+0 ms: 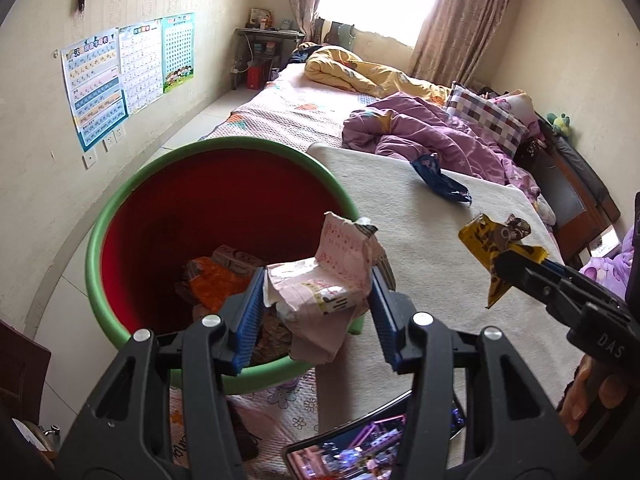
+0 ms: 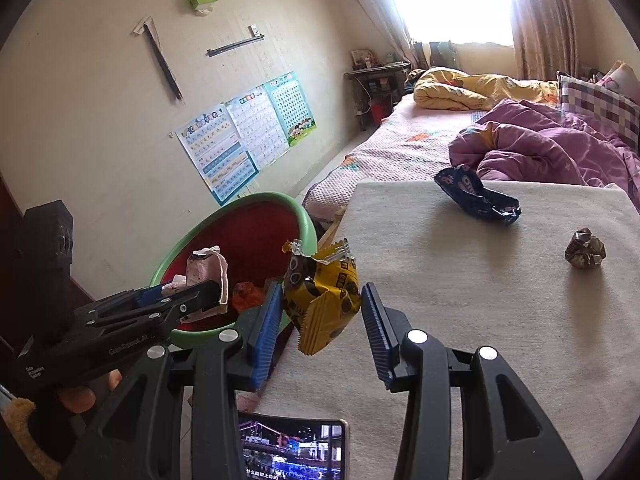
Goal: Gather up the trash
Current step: 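Carry the pink paper and yellow wrapper over the bucket and open both tools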
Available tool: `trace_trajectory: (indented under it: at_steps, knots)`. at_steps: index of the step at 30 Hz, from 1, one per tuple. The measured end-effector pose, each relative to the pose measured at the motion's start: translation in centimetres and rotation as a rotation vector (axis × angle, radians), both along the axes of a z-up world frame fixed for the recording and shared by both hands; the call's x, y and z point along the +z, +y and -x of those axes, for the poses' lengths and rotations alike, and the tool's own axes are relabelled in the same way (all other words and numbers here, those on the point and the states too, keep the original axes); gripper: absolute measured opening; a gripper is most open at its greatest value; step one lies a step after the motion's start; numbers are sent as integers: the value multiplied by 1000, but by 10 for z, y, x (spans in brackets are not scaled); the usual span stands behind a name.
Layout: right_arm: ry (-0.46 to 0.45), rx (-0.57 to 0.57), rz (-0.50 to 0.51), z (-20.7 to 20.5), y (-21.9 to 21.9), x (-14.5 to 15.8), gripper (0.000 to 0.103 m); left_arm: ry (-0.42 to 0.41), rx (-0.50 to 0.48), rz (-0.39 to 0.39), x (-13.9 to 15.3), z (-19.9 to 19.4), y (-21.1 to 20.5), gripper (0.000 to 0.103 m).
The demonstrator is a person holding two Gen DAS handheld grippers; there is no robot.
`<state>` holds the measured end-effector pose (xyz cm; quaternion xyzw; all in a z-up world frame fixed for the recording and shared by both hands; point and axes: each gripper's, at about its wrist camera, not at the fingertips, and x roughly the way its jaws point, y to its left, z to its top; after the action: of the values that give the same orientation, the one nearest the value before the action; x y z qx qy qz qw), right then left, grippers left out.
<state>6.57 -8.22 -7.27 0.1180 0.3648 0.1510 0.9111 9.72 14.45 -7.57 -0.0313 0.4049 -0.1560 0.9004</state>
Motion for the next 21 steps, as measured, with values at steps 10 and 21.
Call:
trace_trajectory:
  at_steps: [10,21]
  knots:
    - [11,58,-22,-20,39,-2,40,-16,52,-12,0,-9,32,48]
    - [40,166,-38,-57,76,-3,43,14,142,-50,-13,-25,64,48]
